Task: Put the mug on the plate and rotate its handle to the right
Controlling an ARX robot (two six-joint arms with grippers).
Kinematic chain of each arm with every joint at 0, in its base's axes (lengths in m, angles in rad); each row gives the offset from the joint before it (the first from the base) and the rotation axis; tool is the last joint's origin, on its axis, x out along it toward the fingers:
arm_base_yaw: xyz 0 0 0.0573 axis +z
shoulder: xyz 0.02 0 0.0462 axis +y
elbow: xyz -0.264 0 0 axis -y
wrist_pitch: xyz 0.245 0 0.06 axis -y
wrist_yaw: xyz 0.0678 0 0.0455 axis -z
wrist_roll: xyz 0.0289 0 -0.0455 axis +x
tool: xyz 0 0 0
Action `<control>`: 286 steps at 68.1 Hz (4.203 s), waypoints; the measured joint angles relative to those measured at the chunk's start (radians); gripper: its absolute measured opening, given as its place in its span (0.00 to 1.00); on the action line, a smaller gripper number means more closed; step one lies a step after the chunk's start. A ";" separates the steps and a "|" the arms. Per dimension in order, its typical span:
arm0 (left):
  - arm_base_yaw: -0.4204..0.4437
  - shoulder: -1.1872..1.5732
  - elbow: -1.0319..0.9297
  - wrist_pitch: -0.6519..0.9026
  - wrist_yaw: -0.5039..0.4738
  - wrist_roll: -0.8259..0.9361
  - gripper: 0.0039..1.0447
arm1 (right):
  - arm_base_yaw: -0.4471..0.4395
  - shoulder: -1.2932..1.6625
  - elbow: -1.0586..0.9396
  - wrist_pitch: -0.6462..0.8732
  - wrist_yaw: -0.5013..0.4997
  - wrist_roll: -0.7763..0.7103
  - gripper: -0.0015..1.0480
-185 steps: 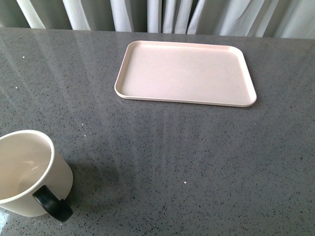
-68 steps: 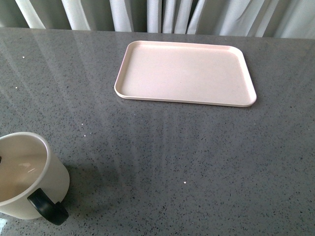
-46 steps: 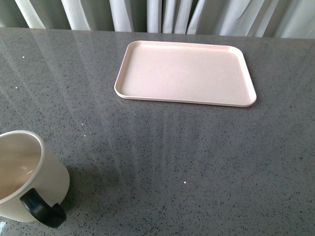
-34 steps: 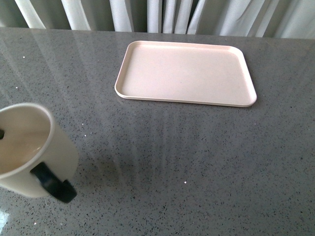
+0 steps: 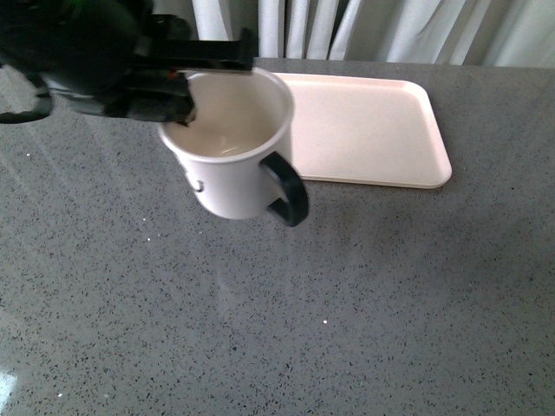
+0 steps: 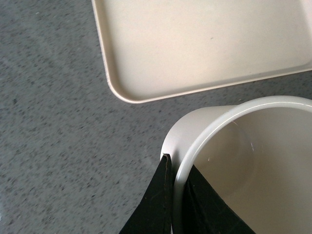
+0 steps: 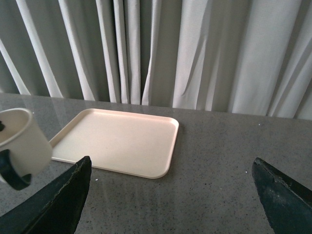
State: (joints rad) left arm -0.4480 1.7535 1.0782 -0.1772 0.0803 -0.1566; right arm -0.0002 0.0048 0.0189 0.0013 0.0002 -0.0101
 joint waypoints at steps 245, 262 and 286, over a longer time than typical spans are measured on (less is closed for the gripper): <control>0.185 -0.204 -0.423 1.090 -0.351 0.138 0.21 | 0.000 0.000 0.000 0.000 -0.001 0.000 0.91; 0.258 -0.390 -0.684 1.142 -0.259 0.146 0.01 | 0.000 0.000 0.000 0.000 0.000 0.000 0.91; 0.346 -0.653 -0.907 1.098 -0.176 0.146 0.01 | 0.000 0.000 0.000 0.000 0.000 0.000 0.91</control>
State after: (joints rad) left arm -0.1024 1.1000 0.1715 0.9211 -0.0959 -0.0105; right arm -0.0002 0.0048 0.0189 0.0013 0.0002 -0.0101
